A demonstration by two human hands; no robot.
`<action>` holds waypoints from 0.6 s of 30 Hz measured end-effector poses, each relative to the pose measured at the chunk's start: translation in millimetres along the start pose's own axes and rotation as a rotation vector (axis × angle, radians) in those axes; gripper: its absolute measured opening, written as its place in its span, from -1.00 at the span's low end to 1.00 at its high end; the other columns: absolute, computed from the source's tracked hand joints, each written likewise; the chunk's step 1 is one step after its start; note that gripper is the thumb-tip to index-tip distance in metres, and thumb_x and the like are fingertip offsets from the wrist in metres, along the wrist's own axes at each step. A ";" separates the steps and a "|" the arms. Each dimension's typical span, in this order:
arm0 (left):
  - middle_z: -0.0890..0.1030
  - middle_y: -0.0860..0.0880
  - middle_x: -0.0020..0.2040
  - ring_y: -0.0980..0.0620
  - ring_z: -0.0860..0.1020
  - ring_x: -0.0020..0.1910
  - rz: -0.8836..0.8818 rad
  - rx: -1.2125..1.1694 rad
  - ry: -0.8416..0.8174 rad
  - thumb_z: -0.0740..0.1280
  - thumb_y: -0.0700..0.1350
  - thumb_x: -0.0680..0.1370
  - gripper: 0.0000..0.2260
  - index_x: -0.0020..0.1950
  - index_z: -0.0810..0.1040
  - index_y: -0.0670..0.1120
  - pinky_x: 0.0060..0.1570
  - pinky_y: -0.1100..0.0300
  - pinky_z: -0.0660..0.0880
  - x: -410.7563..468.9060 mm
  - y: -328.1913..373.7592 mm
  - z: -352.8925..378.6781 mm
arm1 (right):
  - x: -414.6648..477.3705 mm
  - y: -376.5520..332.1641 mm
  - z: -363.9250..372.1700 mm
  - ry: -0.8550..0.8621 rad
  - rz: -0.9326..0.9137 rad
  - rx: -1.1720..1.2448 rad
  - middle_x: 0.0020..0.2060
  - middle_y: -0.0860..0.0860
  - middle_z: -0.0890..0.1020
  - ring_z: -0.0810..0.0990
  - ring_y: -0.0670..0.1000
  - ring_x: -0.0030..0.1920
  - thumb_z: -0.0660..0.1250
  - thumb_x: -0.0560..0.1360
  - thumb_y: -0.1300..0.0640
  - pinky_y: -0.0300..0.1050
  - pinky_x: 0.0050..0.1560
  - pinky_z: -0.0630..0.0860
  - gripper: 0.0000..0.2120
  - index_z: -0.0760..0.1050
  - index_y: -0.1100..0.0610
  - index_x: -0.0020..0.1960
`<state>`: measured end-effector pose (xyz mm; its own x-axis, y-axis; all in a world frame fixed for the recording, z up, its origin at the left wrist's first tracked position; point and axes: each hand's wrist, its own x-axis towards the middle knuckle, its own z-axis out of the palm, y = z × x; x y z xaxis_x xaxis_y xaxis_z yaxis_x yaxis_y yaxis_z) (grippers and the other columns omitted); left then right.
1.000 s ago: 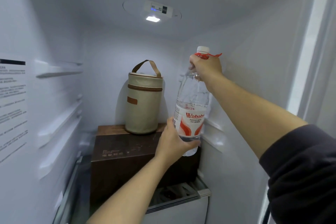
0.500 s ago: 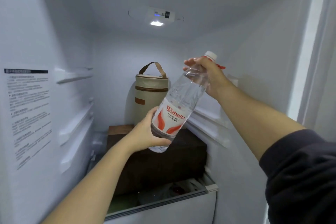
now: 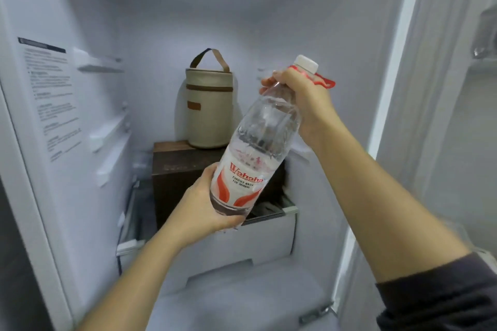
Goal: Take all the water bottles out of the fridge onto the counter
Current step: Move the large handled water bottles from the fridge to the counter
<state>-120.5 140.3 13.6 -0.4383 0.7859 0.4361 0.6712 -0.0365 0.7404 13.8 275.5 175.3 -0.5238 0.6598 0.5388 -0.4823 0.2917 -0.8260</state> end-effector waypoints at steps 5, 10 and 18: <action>0.49 0.31 0.15 0.25 0.55 0.09 -0.111 0.007 -0.099 0.65 0.07 0.20 -0.12 0.36 0.20 0.29 -0.15 0.46 0.52 -62.7 -43.1 39.7 | -64.1 64.8 -19.9 0.067 0.161 -0.054 -0.22 0.08 0.71 0.69 0.07 -0.12 0.42 0.46 0.23 0.06 0.12 0.60 -0.91 0.63 0.15 -0.23; 0.52 0.28 0.19 0.23 0.57 0.09 -0.195 0.036 -0.180 0.62 0.18 0.19 -0.17 0.34 0.26 0.30 -0.07 0.38 0.57 -89.5 -78.0 67.0 | -99.0 110.4 -30.9 0.148 0.338 -0.132 -0.22 0.02 0.73 0.72 0.00 -0.10 0.45 0.47 0.17 0.02 0.11 0.60 -0.94 0.64 0.09 -0.19; 0.50 0.34 0.15 0.23 0.57 0.10 -0.247 0.054 -0.235 0.60 0.20 0.18 -0.16 0.35 0.24 0.34 0.01 0.30 0.59 -97.0 -104.3 83.0 | -115.0 133.9 -35.3 0.202 0.366 -0.167 -0.28 -0.02 0.72 0.71 -0.03 -0.18 0.46 0.47 0.19 -0.02 0.01 0.62 -0.95 0.65 0.10 -0.18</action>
<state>-98.4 119.1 -148.3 -0.4462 0.8878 0.1130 0.5953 0.2001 0.7782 34.2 263.1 -3.2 -0.4829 0.8577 0.1765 -0.1623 0.1104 -0.9806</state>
